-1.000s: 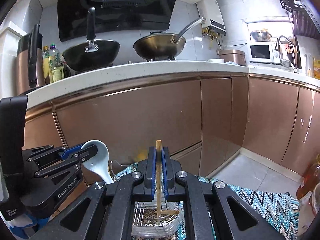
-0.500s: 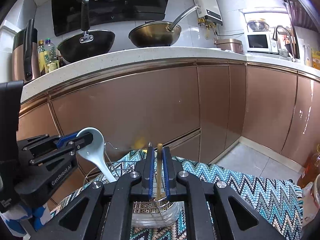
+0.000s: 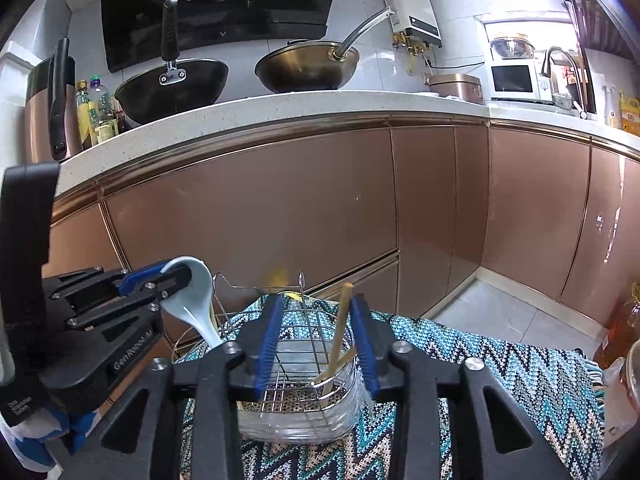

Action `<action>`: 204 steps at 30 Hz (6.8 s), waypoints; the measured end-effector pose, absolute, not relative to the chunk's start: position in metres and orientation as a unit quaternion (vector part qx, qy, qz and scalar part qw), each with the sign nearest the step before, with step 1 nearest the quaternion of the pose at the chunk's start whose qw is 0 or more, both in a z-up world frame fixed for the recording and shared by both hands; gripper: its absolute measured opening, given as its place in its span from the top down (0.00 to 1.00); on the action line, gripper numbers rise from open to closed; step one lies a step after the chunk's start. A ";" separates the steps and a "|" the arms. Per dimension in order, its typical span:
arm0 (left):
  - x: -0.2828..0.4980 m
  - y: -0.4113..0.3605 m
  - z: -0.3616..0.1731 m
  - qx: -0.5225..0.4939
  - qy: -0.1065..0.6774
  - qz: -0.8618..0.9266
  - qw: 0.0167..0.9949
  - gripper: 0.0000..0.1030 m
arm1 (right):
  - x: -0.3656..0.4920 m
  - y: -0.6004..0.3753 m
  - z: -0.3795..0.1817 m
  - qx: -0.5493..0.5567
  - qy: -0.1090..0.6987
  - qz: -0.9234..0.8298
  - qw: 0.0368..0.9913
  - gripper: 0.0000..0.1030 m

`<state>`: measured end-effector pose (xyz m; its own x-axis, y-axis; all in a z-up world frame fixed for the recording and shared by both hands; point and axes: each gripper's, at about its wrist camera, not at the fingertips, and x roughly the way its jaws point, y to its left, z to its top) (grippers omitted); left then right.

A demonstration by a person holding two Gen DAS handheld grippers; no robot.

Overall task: Organize utensils
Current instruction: 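Insert the chopstick with the right tool while the left tool drops the spoon in, then raise both open tools away from the holder, then grasp a pink spoon with the left tool while the right tool grasps a chopstick, then lift the pink spoon and chopstick and carry them over the wire holder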

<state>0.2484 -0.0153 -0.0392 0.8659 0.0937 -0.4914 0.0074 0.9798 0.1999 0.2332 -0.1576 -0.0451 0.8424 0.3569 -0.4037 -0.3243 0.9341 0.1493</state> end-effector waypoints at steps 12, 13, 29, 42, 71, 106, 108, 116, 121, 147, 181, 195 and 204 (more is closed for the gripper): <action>0.242 -0.013 -0.034 0.082 0.261 0.003 0.962 0.77 | 0.220 -0.165 -0.034 0.046 0.206 0.174 0.962 0.57; 0.242 -0.013 -0.032 0.081 0.259 0.002 0.963 0.75 | 0.219 -0.165 -0.033 0.047 0.205 0.174 0.962 0.56; 0.186 0.012 0.016 0.034 0.204 -0.007 0.978 0.72 | 0.165 -0.178 0.005 0.038 0.168 0.167 0.971 0.45; 0.091 0.048 0.061 0.004 0.148 -0.021 0.989 0.48 | 0.067 -0.192 0.050 0.020 0.102 0.143 0.984 0.00; 0.011 0.087 0.050 -0.040 0.207 -0.060 0.976 0.37 | -0.027 -0.195 0.068 0.006 0.106 0.153 0.982 0.00; 0.164 0.083 -0.164 -0.145 0.517 -0.119 0.835 0.64 | 0.189 -0.134 -0.149 -0.031 0.543 0.212 0.812 0.80; 0.168 0.082 -0.170 -0.144 0.524 -0.119 0.831 0.67 | 0.195 -0.132 -0.156 -0.032 0.552 0.211 0.806 0.80; 0.174 0.074 -0.181 -0.137 0.538 -0.126 0.822 0.83 | 0.212 -0.130 -0.174 -0.028 0.575 0.203 0.792 0.83; 0.176 0.068 -0.184 -0.112 0.542 -0.124 0.824 0.88 | 0.217 -0.127 -0.182 -0.033 0.583 0.199 0.787 0.85; 0.124 0.055 -0.120 -0.023 0.448 -0.090 0.889 0.93 | 0.140 -0.151 -0.108 0.007 0.464 0.259 0.847 0.94; 0.171 0.021 0.067 0.033 0.195 -0.015 0.980 0.93 | 0.148 -0.170 0.064 0.046 0.156 0.250 0.954 0.94; 0.240 -0.012 0.003 0.102 0.200 0.036 0.974 0.93 | 0.222 -0.152 0.025 0.036 0.140 0.218 0.965 0.94; 0.251 -0.019 -0.023 0.111 0.205 0.039 0.972 0.93 | 0.240 -0.149 -0.010 0.034 0.170 0.207 0.963 0.94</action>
